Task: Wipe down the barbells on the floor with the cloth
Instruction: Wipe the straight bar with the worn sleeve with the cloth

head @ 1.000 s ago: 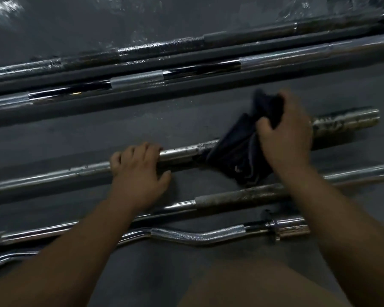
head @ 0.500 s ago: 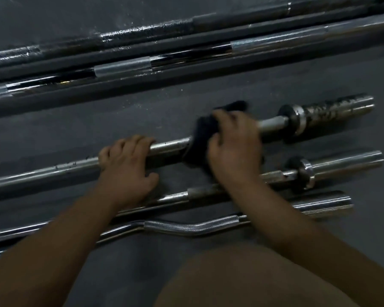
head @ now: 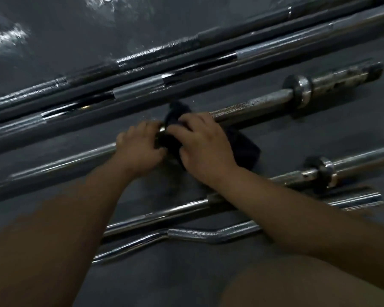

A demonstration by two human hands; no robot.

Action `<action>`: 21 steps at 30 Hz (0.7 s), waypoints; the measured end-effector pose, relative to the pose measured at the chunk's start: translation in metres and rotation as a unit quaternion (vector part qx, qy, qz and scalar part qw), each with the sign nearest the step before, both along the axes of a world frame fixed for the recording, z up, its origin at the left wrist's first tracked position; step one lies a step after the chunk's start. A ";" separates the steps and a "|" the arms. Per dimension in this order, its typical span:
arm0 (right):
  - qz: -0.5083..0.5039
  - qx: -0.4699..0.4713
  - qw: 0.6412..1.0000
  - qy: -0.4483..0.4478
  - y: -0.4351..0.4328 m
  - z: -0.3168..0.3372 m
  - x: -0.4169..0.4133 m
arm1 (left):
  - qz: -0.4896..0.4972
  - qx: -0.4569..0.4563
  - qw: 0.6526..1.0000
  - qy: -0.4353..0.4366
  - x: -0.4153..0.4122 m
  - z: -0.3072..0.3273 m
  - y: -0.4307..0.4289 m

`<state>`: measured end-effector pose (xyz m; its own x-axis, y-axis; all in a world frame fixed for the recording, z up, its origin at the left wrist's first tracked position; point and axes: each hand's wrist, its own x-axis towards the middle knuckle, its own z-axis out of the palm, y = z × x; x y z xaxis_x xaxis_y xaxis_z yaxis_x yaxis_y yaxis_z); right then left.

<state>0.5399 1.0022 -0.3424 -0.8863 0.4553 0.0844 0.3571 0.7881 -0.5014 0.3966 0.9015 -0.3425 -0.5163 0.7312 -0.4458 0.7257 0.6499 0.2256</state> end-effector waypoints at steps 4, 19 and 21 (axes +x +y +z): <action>-0.118 0.055 0.991 0.023 0.071 -0.008 0.036 | -0.064 0.021 0.996 0.052 -0.007 -0.002 -0.019; -0.318 0.043 0.945 -0.062 0.102 -0.010 0.052 | -0.034 -0.076 0.996 0.021 0.004 -0.001 -0.014; -0.255 0.044 0.963 -0.073 0.059 -0.015 0.030 | -0.033 -0.087 0.995 0.016 -0.003 0.000 -0.006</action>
<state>0.5701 1.0613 -0.3575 -0.5549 0.8312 0.0333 0.7707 0.5288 -0.3556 0.3937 0.8953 -0.3424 -0.4850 0.6769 -0.5537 0.7733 0.6277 0.0900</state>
